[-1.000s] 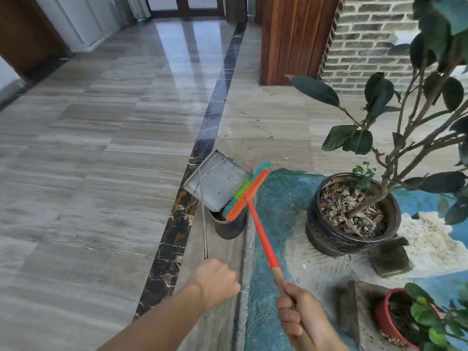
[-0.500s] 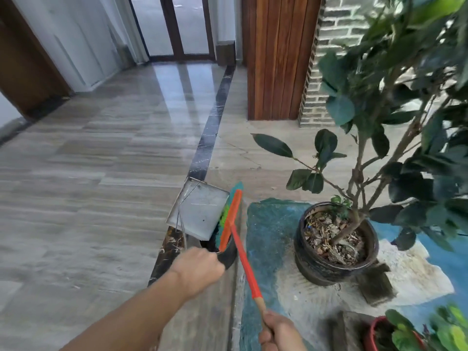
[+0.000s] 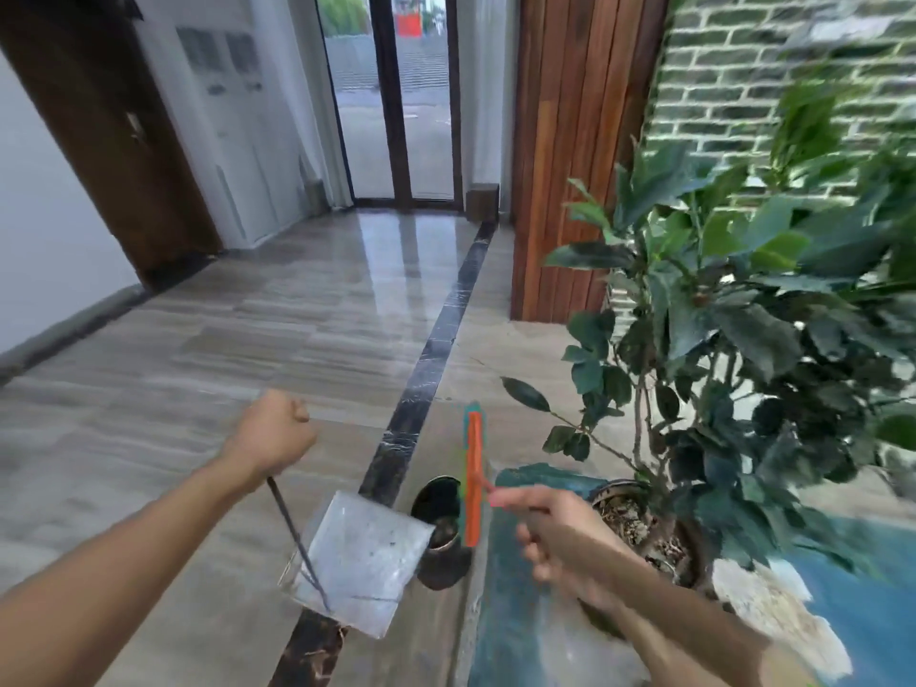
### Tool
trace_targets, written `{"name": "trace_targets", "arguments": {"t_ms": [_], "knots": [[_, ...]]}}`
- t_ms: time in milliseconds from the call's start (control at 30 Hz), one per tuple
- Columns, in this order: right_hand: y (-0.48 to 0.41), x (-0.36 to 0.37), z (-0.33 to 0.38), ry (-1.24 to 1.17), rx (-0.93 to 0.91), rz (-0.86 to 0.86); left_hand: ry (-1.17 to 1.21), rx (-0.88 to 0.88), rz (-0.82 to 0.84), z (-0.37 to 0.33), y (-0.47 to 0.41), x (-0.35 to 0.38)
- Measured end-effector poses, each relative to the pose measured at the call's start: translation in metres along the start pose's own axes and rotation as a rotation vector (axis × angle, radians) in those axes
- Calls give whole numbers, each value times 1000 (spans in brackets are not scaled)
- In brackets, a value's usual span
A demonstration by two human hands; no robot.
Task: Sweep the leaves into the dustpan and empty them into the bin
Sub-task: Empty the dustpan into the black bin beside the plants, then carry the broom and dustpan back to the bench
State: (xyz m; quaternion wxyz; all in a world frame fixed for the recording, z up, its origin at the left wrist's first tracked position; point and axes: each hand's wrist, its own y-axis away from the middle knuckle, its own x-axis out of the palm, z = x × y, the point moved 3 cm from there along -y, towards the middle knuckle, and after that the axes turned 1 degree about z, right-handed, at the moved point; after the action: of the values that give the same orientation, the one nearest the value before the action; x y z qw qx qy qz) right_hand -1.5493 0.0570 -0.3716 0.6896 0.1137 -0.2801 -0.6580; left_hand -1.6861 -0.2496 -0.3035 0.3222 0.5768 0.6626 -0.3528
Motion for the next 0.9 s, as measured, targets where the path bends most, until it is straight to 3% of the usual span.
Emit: {"name": "trace_targets", "arguments": {"t_ms": [233,367,500,600,767,900], "knots": [[77,38,29,-27,-164,-48,133,82,249,20,58,-40],[148,51,-8,30,-255,-136,35,297,398,1,111,-45],[245,49,-64,291,-363,-485,-76,605,573,-38,184,-44],[325,39,-110,537,-264,-818,-76,840,679,-82,243,-39],[456,33,-184,802,109,-1117,-128,1129,777,-163,349,-35],[559,20,-235,706,181,-1312,-154,1351,781,-226,446,-35]]}}
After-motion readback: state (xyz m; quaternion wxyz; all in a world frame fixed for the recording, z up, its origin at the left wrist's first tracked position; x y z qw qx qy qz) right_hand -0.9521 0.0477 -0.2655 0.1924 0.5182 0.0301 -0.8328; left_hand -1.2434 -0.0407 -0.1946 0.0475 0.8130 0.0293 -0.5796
